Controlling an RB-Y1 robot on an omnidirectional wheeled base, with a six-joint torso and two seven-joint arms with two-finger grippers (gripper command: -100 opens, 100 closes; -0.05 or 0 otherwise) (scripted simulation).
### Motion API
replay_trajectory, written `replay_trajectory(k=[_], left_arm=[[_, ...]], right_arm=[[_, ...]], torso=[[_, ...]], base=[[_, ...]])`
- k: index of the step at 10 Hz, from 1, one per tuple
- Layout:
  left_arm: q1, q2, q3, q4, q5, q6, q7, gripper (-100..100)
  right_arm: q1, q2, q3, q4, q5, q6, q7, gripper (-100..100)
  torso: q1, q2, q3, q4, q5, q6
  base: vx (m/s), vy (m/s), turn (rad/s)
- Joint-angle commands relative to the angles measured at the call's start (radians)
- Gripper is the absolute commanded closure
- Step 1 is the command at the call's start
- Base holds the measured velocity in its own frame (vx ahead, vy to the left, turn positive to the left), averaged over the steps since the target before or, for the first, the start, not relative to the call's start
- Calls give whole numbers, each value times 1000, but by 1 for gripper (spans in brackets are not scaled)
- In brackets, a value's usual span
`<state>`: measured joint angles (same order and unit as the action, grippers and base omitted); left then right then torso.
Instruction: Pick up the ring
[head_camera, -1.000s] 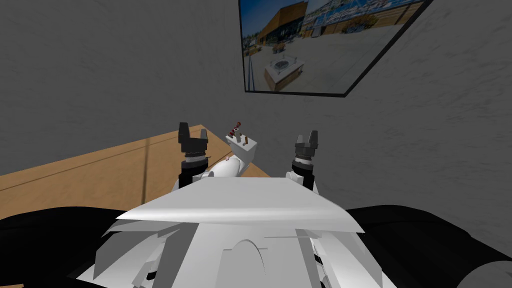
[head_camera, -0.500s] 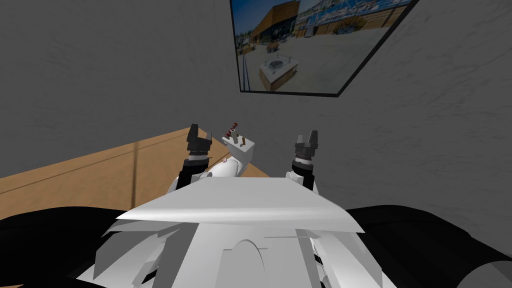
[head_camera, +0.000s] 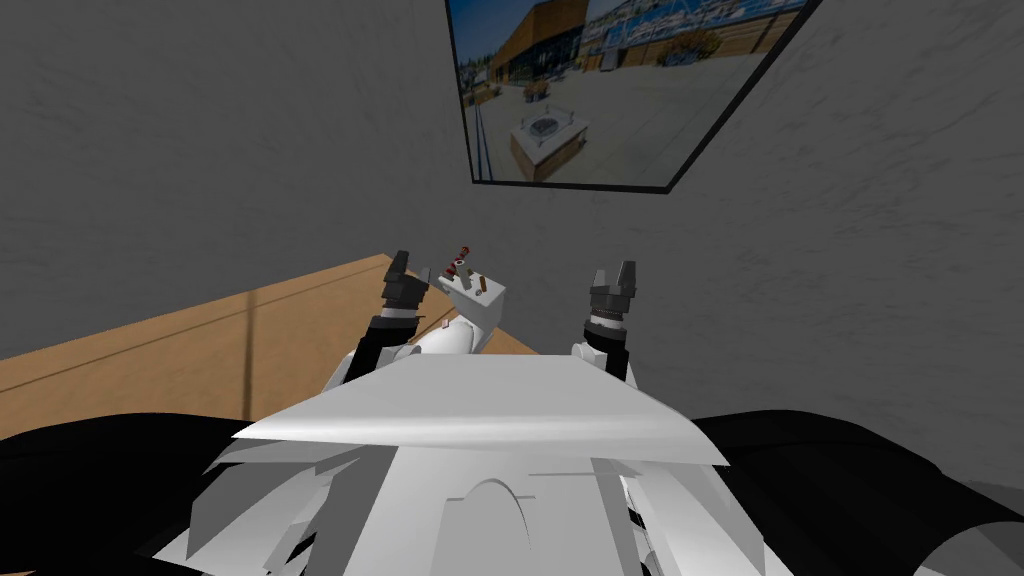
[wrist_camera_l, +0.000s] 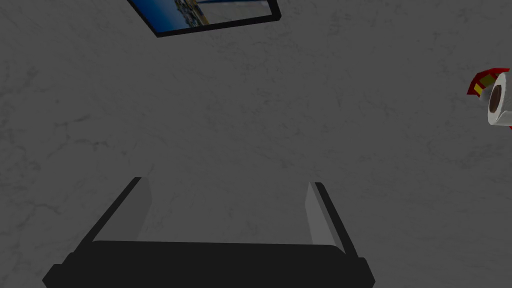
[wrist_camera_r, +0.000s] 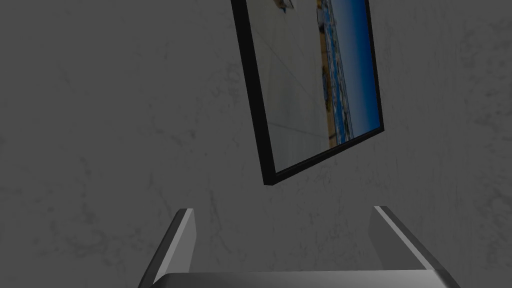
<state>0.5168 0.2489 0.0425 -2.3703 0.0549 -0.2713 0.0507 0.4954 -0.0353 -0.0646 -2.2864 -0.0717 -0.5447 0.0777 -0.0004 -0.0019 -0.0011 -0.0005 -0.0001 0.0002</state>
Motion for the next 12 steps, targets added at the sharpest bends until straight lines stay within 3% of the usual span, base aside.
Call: replay_trajectory(k=[1, 12], left_arm=[[3, 32, -10, -5, 10, 50, 3, -100], [13, 153, -32, -31, 55, 303, 20, -100]], right_arm=[[0, 0, 0, 0, 0, 0, 0, 0], [0, 0, 0, 0, 0, 0, 0, 0]], torso=[[0, 0, 0, 0, 0, 0], [0, 0, 0, 0, 0, 0]], base=[[40, -10, -151], [25, -3, -76]])
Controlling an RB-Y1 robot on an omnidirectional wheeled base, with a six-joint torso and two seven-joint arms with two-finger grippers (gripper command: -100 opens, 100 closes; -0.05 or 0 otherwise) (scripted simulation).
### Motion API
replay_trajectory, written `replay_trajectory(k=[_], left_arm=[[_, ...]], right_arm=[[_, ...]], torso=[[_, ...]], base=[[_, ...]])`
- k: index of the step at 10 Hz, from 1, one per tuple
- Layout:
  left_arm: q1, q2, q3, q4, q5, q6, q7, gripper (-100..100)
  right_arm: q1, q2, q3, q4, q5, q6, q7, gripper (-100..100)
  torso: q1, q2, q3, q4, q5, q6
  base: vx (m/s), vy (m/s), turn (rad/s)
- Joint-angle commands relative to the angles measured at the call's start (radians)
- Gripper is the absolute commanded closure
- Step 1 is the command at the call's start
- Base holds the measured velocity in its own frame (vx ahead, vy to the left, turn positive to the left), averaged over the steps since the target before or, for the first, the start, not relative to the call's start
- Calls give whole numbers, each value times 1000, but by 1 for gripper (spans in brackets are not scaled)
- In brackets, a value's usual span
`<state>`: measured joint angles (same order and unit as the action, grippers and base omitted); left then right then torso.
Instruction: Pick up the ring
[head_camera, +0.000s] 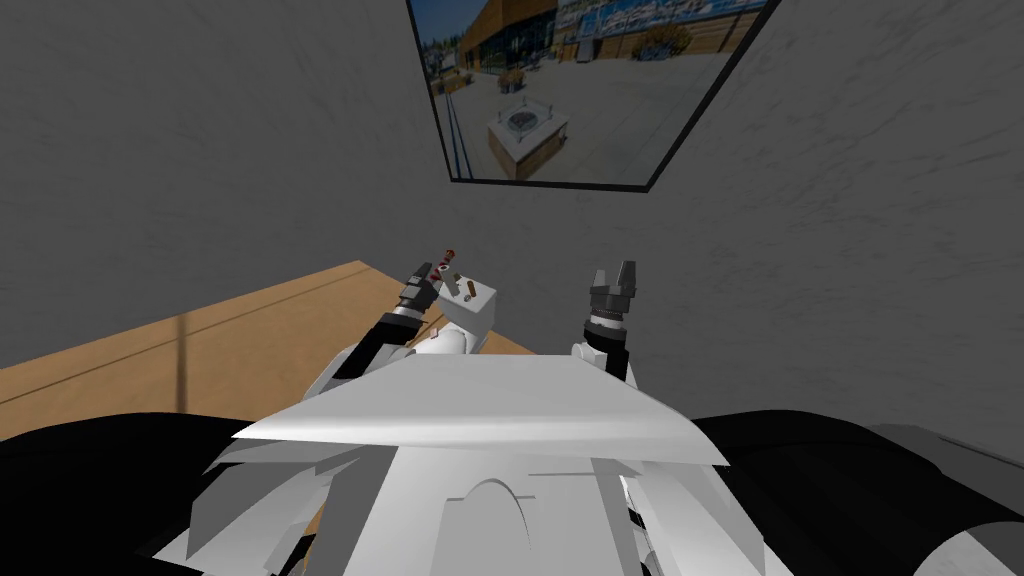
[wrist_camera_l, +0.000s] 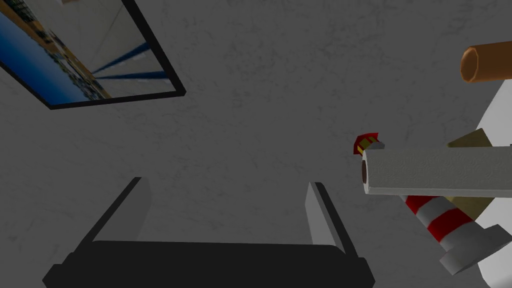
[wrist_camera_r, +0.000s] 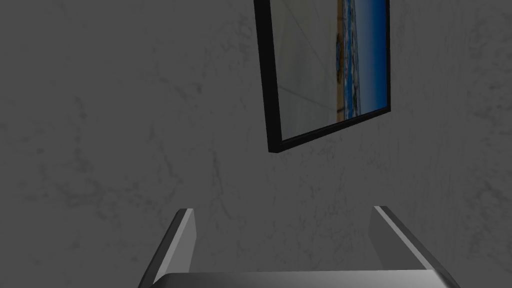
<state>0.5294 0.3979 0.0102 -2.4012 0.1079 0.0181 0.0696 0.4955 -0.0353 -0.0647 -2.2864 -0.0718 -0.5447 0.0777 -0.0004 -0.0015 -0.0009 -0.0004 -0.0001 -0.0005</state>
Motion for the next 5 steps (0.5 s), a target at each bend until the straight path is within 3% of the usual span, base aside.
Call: replay_trajectory(k=[1, 4, 5], left_arm=[[2, 31, -5, -4, 11, 50, 4, -100], [4, 58, -10, -7, 20, 113, 8, -100], [5, 87, -15, -9, 30, 147, 12, -100]], right_arm=[[0, 0, 0, 0, 0, 0, 0, 0], [0, 0, 0, 0, 0, 0, 0, 0], [0, 0, 0, 0, 0, 0, 0, 0]], torso=[[0, 0, 0, 0, 0, 0], [0, 0, 0, 0, 0, 0], [0, 0, 0, 0, 0, 0]], base=[[30, -1, -87], [25, -2, -80], [25, -4, -114]])
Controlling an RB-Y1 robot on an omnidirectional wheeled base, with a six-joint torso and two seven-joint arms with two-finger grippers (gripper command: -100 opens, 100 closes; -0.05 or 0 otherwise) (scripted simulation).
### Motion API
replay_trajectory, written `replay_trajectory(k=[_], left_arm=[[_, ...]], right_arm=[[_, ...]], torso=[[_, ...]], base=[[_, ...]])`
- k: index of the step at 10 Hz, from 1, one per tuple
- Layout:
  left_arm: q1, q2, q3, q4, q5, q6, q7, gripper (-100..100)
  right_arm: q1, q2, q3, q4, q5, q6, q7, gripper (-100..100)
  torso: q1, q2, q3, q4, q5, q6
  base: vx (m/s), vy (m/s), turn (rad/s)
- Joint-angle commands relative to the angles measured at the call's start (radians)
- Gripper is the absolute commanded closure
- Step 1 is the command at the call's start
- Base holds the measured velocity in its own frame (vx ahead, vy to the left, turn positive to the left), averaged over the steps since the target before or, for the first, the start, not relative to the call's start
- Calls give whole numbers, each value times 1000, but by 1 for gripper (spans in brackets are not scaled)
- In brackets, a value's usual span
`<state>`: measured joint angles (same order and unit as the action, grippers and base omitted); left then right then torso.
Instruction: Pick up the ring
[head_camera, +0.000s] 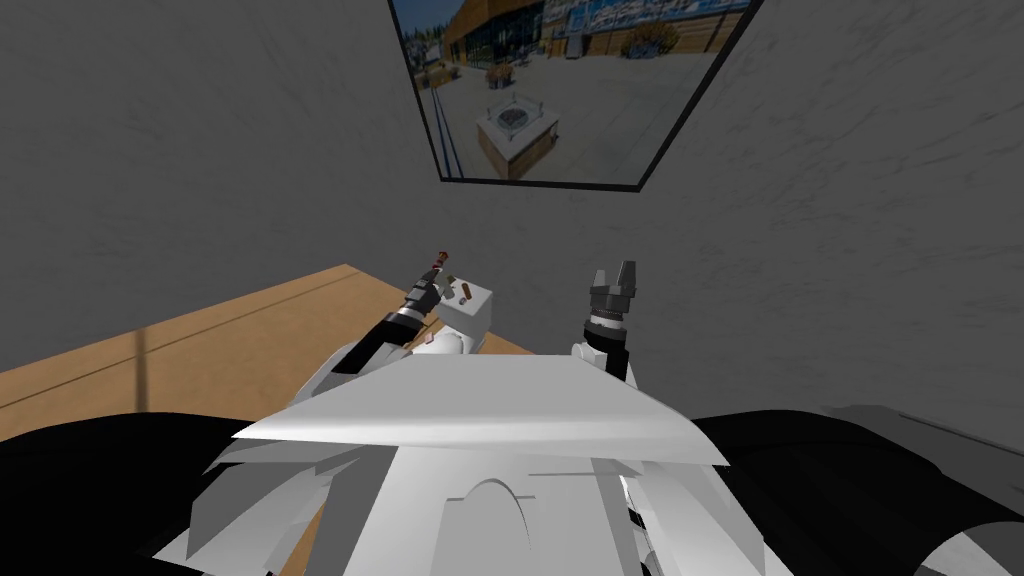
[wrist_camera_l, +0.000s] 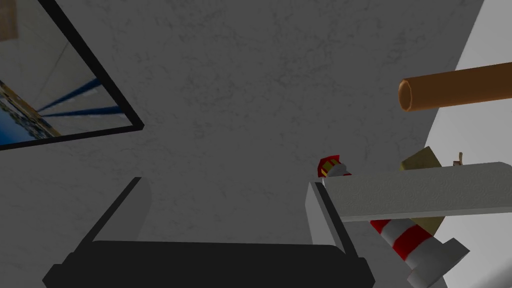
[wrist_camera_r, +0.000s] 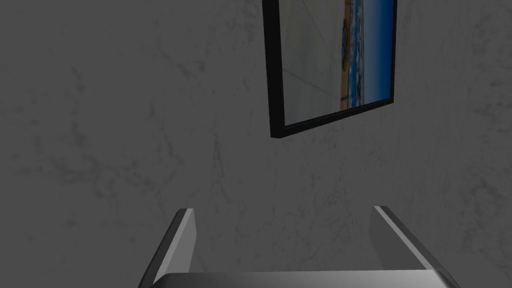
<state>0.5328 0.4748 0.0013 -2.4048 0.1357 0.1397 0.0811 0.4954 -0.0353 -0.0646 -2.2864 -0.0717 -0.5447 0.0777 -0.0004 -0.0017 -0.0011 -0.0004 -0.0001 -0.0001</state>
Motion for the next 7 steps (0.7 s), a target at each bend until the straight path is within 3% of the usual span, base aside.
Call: replay_trajectory(k=[1, 4, 5, 6, 7], left_arm=[[2, 10, -6, -5, 2, 42, 0, -100], [4, 68, -16, -6, 21, 132, 7, -100], [4, 68, -16, -6, 21, 145, 7, -100], [4, 98, -21, -5, 31, 178, 11, -100], [4, 98, -21, -5, 31, 197, 11, -100]], right_arm=[[0, 0, 0, 0, 0, 0, 0, 0], [0, 0, 0, 0, 0, 0, 0, 0], [0, 0, 0, 0, 0, 0, 0, 0], [0, 0, 0, 0, 0, 0, 0, 0], [0, 0, 0, 0, 0, 0, 0, 0]], torso=[[0, 0, 0, 0, 0, 0], [0, 0, 0, 0, 0, -1], [0, 0, 0, 0, 0, 0], [0, 0, 0, 0, 0, 0], [0, 0, 0, 0, 0, 0]], base=[[21, 3, -53], [27, 1, -91], [25, 2, -57], [31, -1, -97], [25, -1, -66]])
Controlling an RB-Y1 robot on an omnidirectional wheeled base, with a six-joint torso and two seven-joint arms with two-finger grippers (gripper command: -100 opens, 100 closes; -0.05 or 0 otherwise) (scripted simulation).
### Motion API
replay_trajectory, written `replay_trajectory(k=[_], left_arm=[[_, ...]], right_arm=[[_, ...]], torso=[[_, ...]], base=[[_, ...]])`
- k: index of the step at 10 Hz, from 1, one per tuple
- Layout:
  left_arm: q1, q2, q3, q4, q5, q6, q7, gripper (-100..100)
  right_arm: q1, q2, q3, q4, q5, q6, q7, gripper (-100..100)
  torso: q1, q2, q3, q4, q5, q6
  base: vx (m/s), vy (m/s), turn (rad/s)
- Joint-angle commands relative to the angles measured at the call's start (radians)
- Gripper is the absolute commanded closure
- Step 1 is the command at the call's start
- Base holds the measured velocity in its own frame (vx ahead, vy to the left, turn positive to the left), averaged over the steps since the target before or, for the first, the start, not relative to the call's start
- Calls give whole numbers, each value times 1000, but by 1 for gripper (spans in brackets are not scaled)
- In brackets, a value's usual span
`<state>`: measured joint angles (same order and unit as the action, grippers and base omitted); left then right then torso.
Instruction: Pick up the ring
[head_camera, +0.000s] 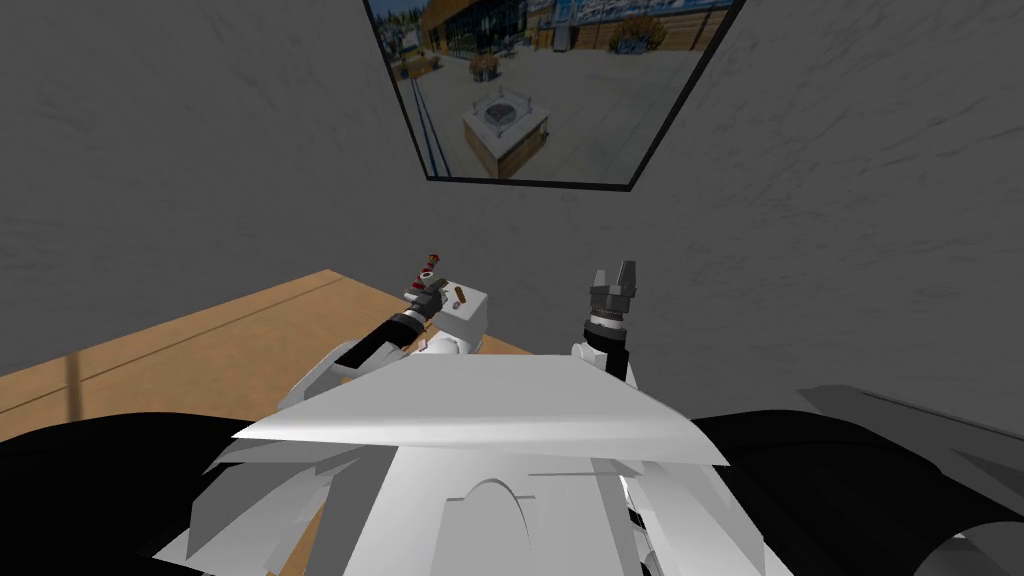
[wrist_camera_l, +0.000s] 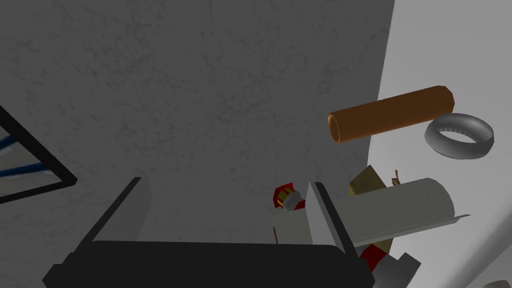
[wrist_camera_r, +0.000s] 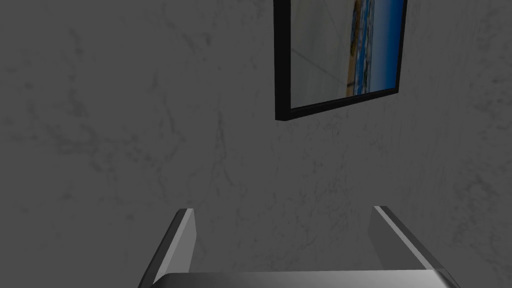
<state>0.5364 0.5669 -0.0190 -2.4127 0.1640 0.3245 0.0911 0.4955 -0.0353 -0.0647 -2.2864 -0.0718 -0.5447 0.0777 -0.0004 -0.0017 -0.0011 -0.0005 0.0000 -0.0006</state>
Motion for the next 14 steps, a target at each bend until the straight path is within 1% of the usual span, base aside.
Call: replay_trajectory(k=[1, 2, 3, 4, 5, 6, 7, 8, 9, 10, 11, 12, 13, 14], left_arm=[[1, 35, -6, 6, 12, 50, 4, -100], [1, 35, -6, 6, 12, 65, 4, -100], [2, 64, -11, 9, 22, 100, 8, -100], [2, 64, -11, 9, 22, 117, 8, -100], [2, 93, -16, 13, 31, 148, 11, -100], [2, 93, -16, 13, 31, 170, 11, -100], [2, 122, -21, 17, 41, 202, 15, -100], [2, 122, -21, 17, 41, 223, 15, -100], [2, 151, -26, 22, 50, 254, 18, -100], [2, 151, -26, 22, 50, 275, 18, -100], [2, 180, -31, 27, 59, 304, 22, -100], [2, 180, -31, 27, 59, 323, 22, -100], [2, 208, -36, 31, 68, 350, 25, -100], [2, 208, -36, 31, 68, 374, 25, -100]], right_arm=[[0, 0, 0, 0, 0, 0, 0, 0], [0, 0, 0, 0, 0, 0, 0, 0], [0, 0, 0, 0, 0, 0, 0, 0], [0, 0, 0, 0, 0, 0, 0, 0], [0, 0, 0, 0, 0, 0, 0, 0], [0, 0, 0, 0, 0, 0, 0, 0], [0, 0, 0, 0, 0, 0, 0, 0], [0, 0, 0, 0, 0, 0, 0, 0], [0, 0, 0, 0, 0, 0, 0, 0], [0, 0, 0, 0, 0, 0, 0, 0], [0, 0, 0, 0, 0, 0, 0, 0], [0, 0, 0, 0, 0, 0, 0, 0], [0, 0, 0, 0, 0, 0, 0, 0], [0, 0, 0, 0, 0, 0, 0, 0]], torso=[[0, 0, 0, 0, 0, 0], [0, 0, 0, 0, 0, 0], [0, 0, 0, 0, 0, 0], [0, 0, 0, 0, 0, 0], [0, 0, 0, 0, 0, 0], [0, 0, 0, 0, 0, 0], [0, 0, 0, 0, 0, 0], [0, 0, 0, 0, 0, 0], [0, 0, 0, 0, 0, 0], [0, 0, 0, 0, 0, 0], [0, 0, 0, 0, 0, 0], [0, 0, 0, 0, 0, 0], [0, 0, 0, 0, 0, 0], [0, 0, 0, 0, 0, 0]], base=[[30, -4, -113], [25, 1, -62], [31, 1, -112], [24, 5, -67], [23, 3, -111], [21, 3, -54], [27, -1, -104], [25, 0, -61], [32, -1, -104], [24, 5, -67], [25, 8, -115], [20, 8, -47], [26, 2, -107], [22, 3, -55]])
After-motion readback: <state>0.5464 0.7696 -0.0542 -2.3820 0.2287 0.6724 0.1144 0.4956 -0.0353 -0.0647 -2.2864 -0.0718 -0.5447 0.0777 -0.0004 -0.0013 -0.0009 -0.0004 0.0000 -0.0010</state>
